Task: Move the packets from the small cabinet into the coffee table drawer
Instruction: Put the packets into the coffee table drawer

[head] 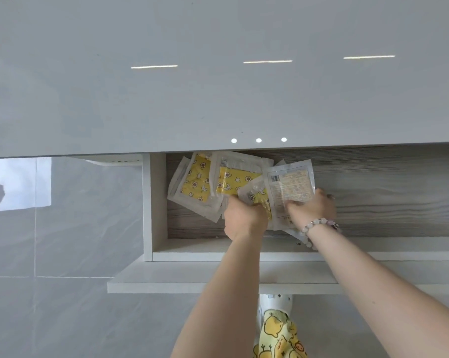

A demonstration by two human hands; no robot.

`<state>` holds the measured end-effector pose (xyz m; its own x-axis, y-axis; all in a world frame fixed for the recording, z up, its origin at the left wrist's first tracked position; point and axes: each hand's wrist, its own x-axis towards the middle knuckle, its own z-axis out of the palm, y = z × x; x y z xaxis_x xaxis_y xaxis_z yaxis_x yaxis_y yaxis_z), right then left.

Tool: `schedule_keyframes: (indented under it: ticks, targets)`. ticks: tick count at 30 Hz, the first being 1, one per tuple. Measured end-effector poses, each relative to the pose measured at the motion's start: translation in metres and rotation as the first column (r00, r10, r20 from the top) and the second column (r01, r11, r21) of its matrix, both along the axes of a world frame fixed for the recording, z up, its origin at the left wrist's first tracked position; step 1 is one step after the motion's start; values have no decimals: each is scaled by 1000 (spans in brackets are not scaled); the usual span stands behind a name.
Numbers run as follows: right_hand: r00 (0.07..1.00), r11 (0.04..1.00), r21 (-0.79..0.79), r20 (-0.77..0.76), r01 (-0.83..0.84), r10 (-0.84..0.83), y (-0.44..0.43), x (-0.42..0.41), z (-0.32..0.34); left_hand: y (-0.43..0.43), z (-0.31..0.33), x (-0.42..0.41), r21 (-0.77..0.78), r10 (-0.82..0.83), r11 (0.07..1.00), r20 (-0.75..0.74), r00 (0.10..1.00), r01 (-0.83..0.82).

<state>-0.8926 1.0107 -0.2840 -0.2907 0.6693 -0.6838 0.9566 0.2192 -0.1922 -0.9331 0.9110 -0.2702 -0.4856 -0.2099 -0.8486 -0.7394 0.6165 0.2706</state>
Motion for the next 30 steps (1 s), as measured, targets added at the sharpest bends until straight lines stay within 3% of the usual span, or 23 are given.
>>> schedule_keyframes:
  ticks: [5, 16, 20, 23, 26, 28, 30]
  targets:
    - [1000, 997, 80, -26, 15, -13, -3, 5, 1, -1, -7, -2, -50, -61, 997, -9, 998, 60]
    - [993, 998, -65, 114, -23, 30, 2, 5, 9, 8, 0, 4, -85, -69, 994, -10, 998, 68]
    - [987, 994, -88, 143, -66, 79, 3, 7, 31, 3, 22, 1, -98, -194, 976, 0, 981, 193]
    - [946, 955, -82, 137, -284, 293, 4, 11, 70, -6, 58, 4, -118, -466, 884, -161, 870, 452]
    - [779, 788, -5, 146, -616, 610, 2, 5, 129, -12, 110, 2, -173, -719, 682, -339, 607, 711]
    - [684, 680, 82, 140, -728, 716, -1, -5, 174, -14, 154, -7, -222, -753, 630, -409, 515, 745]
    - [624, 604, 168, 118, -779, 773, -3, -21, 222, -18, 201, -24, -284, -759, 624, -439, 481, 728]
